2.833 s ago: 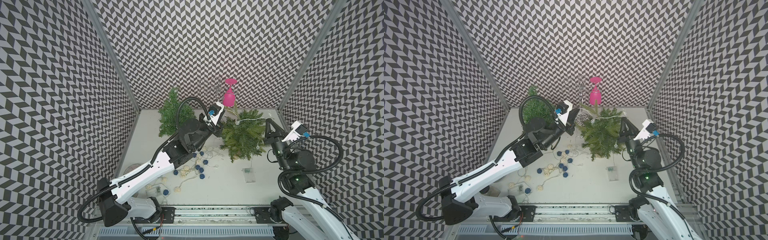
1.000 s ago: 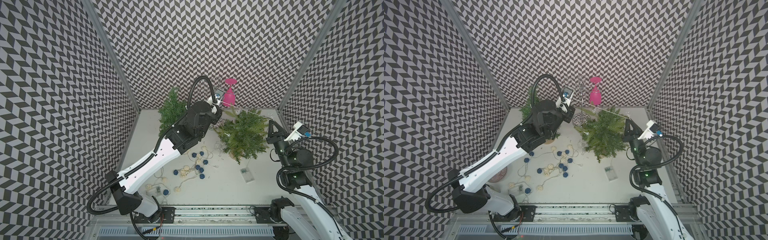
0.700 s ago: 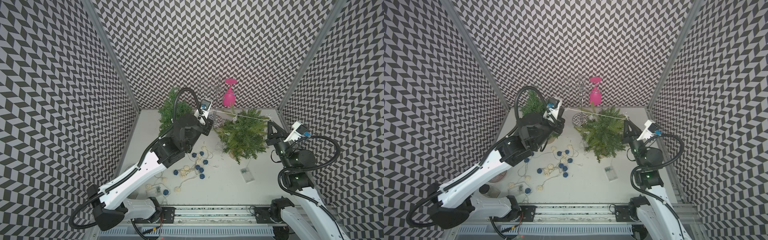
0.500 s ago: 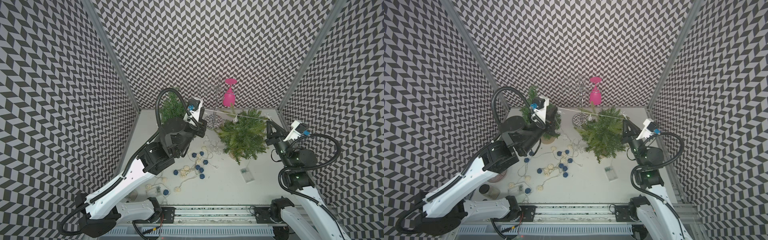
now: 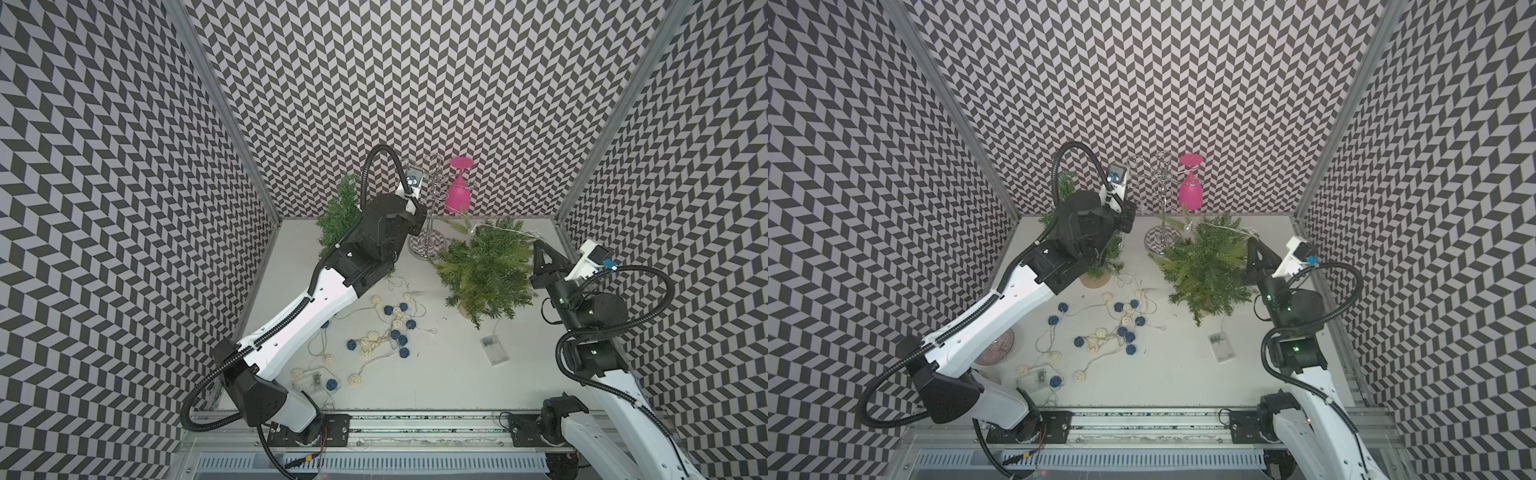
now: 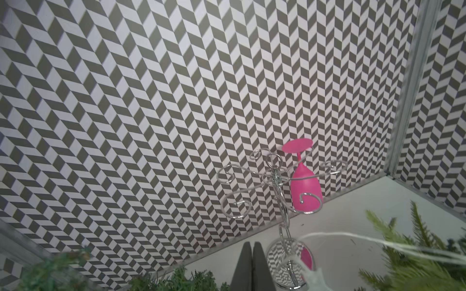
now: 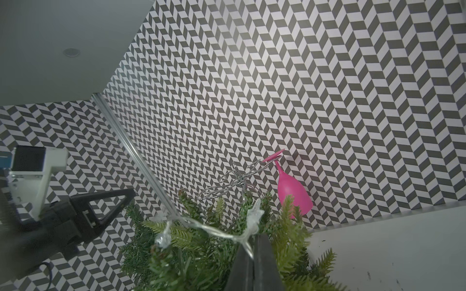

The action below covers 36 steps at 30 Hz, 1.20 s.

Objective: Wrap string light around the christmas tree
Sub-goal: Wrap the light string around the Christmas tree.

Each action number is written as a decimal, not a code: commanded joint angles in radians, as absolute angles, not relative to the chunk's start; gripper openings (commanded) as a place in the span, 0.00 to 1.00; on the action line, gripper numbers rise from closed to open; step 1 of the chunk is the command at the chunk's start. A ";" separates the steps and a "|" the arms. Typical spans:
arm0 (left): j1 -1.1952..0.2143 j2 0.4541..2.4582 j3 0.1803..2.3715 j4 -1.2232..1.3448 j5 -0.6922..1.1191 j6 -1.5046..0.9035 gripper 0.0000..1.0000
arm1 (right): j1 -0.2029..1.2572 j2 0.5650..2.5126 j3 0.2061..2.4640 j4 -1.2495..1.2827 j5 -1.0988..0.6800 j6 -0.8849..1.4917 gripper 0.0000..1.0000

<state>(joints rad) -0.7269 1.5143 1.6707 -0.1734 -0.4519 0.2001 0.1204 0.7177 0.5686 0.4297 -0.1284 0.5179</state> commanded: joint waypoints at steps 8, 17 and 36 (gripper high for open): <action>-0.698 1.633 1.865 -0.151 -0.171 0.195 0.00 | 0.110 0.690 0.637 0.499 -0.186 0.563 0.00; -0.805 1.690 1.921 -0.247 0.057 0.454 0.61 | 0.110 0.782 0.743 0.442 -0.382 0.471 0.00; -0.807 1.727 1.823 -0.256 0.279 0.602 0.72 | 0.110 0.769 0.726 0.503 -0.427 0.497 0.00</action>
<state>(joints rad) -0.7856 1.7481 1.8168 -0.2821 0.3023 0.5583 0.1146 0.7837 0.7261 0.4500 -0.4202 0.4973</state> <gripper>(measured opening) 0.725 0.046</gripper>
